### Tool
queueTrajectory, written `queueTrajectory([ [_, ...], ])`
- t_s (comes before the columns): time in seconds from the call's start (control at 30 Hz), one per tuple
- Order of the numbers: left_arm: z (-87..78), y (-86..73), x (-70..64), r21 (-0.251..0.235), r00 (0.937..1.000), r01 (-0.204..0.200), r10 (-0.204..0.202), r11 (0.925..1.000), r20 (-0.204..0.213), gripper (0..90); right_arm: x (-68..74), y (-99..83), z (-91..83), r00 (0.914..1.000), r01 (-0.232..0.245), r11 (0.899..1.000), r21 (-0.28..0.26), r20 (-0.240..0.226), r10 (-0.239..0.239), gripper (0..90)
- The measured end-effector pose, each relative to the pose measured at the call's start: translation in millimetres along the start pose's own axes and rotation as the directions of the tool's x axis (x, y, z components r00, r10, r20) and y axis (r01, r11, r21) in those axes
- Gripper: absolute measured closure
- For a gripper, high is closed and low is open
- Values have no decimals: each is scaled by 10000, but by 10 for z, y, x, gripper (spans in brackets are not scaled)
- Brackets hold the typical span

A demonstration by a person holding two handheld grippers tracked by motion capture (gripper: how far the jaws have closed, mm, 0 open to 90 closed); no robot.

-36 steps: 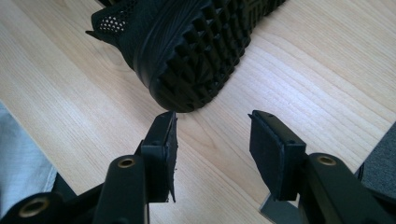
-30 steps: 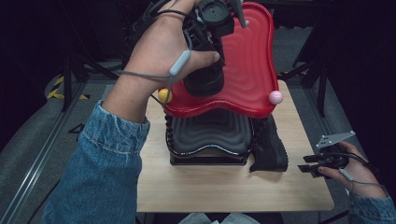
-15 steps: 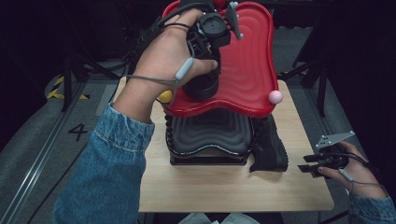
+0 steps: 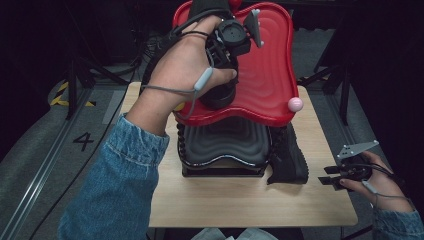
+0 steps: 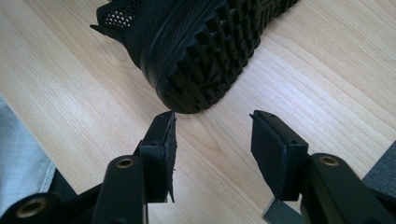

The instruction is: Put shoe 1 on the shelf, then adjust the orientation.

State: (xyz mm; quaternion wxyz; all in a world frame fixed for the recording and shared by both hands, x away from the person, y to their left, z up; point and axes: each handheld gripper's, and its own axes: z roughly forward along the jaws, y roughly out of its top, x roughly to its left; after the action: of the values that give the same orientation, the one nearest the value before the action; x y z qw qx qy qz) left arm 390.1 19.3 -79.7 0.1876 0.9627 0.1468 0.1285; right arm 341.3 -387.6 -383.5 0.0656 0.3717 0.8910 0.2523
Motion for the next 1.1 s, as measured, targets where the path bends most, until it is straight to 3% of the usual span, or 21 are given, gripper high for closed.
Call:
queueTrajectory([
  [0.23, -13, -23, 8, -105, 9996, 190, -188, 9998, 186, 843, -3, 1, 15, 10000, -10, 10000, 46, -28, 10, 514],
  [0.53, -164, -46, -1, -608, 9998, 172, -174, 9980, -20, 641, 0, -3, 5, 10000, -2, 10000, 7, -22, 2, 509],
  [0.63, -310, -111, -17, -1299, 9998, 174, -168, 9914, 59, 604, 2, -4, -4, 10000, -41, 10000, -12, 19, 41, 504],
  [0.73, -382, -168, -18, -1640, 9999, 129, -129, 9864, 11, 585, 3, -4, 3, 10000, -33, 10000, -13, -1, 33, 501],
  [1.1, -636, -299, -57, -2516, 10000, 45, -42, 9678, 18, 545, 11, 7, 8, 10000, 0, 10000, -10, 17, 0, 497],
])
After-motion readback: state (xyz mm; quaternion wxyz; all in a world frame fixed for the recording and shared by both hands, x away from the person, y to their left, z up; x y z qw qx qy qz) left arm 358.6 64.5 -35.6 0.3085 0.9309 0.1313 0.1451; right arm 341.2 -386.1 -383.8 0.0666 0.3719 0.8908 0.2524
